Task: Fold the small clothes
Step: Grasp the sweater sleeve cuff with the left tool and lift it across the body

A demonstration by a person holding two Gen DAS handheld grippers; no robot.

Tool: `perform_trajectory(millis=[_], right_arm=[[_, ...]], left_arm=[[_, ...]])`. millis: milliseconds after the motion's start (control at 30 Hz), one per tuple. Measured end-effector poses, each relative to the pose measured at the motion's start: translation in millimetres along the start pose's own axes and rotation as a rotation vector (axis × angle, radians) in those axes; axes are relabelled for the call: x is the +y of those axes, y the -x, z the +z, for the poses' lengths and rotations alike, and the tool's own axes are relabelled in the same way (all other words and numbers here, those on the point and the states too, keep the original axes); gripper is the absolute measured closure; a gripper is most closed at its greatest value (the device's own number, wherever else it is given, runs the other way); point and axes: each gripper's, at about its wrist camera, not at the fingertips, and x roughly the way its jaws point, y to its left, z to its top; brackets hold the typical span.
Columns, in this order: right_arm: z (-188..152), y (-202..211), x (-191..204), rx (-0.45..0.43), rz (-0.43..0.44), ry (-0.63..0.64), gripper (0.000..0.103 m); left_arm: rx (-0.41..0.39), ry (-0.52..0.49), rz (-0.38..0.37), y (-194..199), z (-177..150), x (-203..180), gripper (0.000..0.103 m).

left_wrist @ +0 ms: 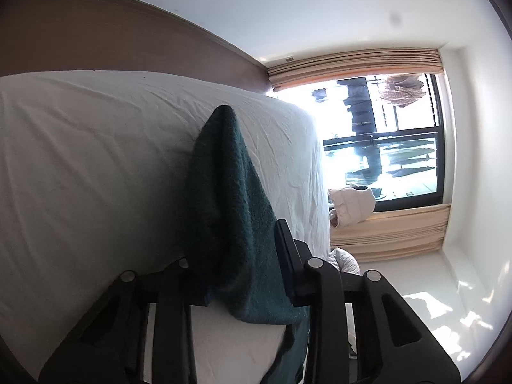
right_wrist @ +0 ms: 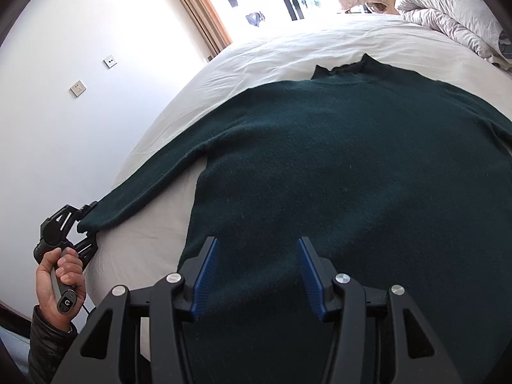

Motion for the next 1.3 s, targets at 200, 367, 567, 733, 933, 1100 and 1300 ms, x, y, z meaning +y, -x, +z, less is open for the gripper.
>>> perform_trajectory(millis=[200,367,567,733,933,1100,1300], right_arm=[[45,-29,5,0.012,0.048,0.023,0.065],[98,-74,11,0.033,0.100,0.001,0.069],[152,-133,7,0.072,0.147,-0.099,0.073],[177,-171,-1,0.112,0.157,-0.161,0.073],[167,-201,-21,0.156,0.105,-0.178,0.094],[167,-201,-25,0.151,0.129,-0.131,0.092],[168,-147,-62,0.070,0.278,-0.257,0.036]], left_arm=[[-0.032,-0.092,0.038,-2,-6,-19,0.094],[-0.062,-0.183,0.055,-5,-2,-41,0.095],[-0.084,-0.268,0.054,-14,-3,-67,0.095],[-0.103,-0.300,0.053,-22,-2,-82,0.095],[-0.127,-0.361,0.047,-22,-21,-106,0.095],[-0.135,-0.533,0.011,-44,-46,-174,0.095],[-0.064,-0.919,-0.059,-86,-152,-271,0.095]])
